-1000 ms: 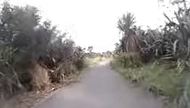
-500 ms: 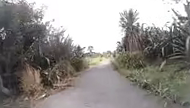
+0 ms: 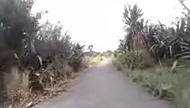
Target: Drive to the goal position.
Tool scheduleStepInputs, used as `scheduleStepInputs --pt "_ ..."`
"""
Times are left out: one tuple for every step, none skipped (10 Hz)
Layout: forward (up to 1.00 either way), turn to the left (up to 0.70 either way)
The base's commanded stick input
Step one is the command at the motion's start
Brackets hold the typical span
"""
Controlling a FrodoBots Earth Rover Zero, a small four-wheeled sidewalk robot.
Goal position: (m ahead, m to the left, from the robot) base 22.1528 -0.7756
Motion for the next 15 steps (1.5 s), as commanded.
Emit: scheduleStepInputs --pt "1.00 0.00" --pt "1.00 0.00" --pt "1.00 0.00" --pt "1.00 0.00" --pt "1.00 0.00" --pt "1.00 0.00" --pt "1.00 0.00" --pt "1.00 0.00" --pt "1.00 0.00" --pt "1.00 0.00" --pt "1.00 0.00" --pt "1.00 0.00" --pt "1.00 0.00" --pt "1.00 0.00" --pt "1.00 0.00"
